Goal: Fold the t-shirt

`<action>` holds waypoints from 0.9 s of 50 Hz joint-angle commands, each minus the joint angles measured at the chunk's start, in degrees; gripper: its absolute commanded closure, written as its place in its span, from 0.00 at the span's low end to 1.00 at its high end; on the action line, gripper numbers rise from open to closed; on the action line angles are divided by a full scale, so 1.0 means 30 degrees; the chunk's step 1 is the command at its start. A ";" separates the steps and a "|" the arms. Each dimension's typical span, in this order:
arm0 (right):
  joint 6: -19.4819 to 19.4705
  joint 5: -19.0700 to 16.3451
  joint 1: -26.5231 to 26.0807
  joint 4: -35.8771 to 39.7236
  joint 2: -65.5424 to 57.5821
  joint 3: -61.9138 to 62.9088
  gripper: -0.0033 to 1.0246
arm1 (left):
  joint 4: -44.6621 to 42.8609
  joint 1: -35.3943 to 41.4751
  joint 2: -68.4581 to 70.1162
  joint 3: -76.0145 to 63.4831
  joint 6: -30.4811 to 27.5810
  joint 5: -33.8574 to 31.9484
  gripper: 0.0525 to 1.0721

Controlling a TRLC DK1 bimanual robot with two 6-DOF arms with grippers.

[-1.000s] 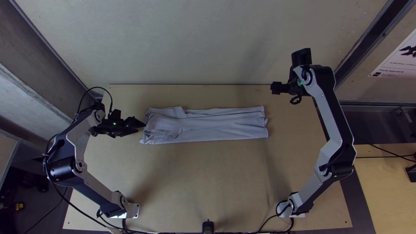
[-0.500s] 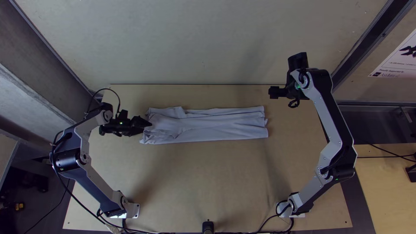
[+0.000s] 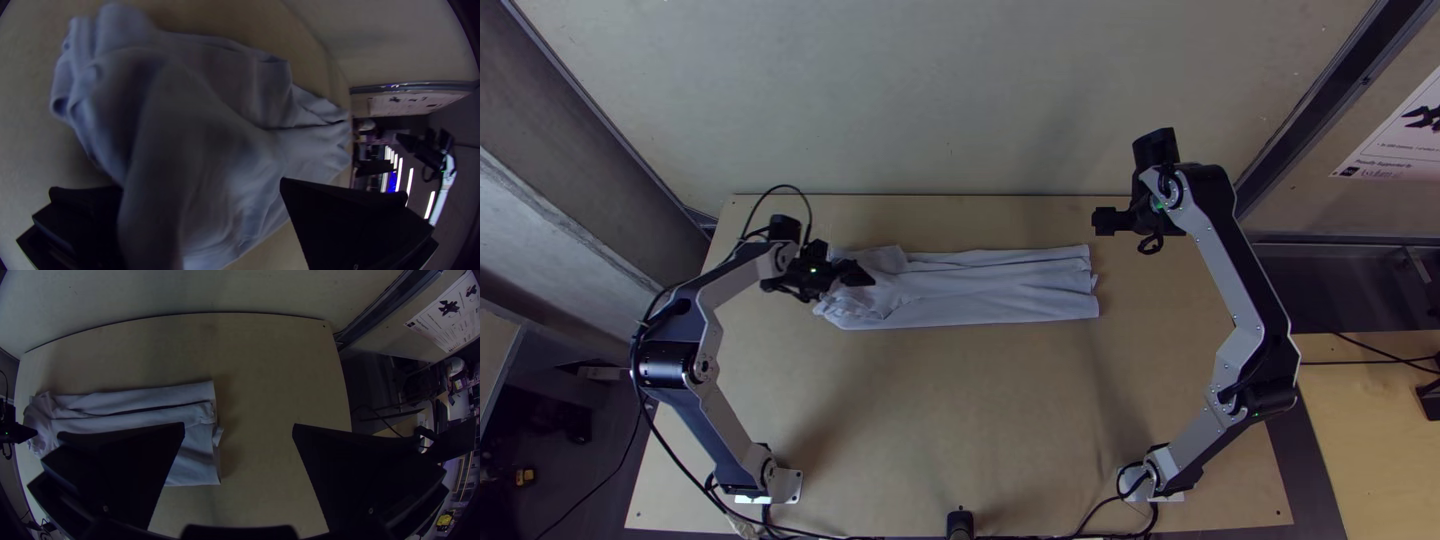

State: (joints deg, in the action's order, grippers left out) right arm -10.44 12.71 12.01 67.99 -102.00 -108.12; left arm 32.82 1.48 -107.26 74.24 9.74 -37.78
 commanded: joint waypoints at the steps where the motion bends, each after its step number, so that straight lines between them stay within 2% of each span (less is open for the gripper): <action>1: -0.0330 0.0217 0.0245 -0.0016 0.0688 0.0589 0.04 | -0.0070 0.1588 -0.0955 -0.0371 0.1178 0.1900 0.04; 4: -0.0447 0.0217 0.0332 -0.0045 0.0805 0.0853 0.04 | 0.0018 0.2174 -0.0955 -0.0400 0.1647 0.2779 0.08; 7: -0.0564 0.0217 0.0420 -0.0191 0.0952 0.1263 0.04 | 0.0106 0.2584 -0.0925 -0.0517 0.1823 0.3628 0.22; 9: -0.0593 0.0217 0.0479 -0.0367 0.1069 0.1585 0.04 | 0.0135 0.2702 -0.0837 -0.0634 0.1940 0.4156 0.44; 13: -0.0623 0.0217 0.0567 -0.0631 0.1332 0.2142 0.04 | 0.0076 0.2702 -0.0486 -0.0693 0.2028 0.5269 0.99; 21: -0.0886 0.0217 0.0625 -0.1305 0.1889 0.3372 0.04 | 0.0926 0.1793 0.0305 -0.0459 0.1910 0.5884 0.98; 26: -0.1004 0.0217 0.0772 -0.1803 0.2241 0.4163 0.04 | 0.1746 0.0797 0.0920 -0.0254 0.1149 0.6382 0.98; 45: -0.1472 0.0246 0.0948 -0.2975 0.2885 0.5863 0.04 | 0.5262 -0.5443 0.1038 0.3028 -0.5502 1.0074 0.97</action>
State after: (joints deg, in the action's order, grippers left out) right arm -13.50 12.71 14.26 59.94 -95.79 -92.58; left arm 47.03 -10.13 -104.36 79.55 -0.16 -10.39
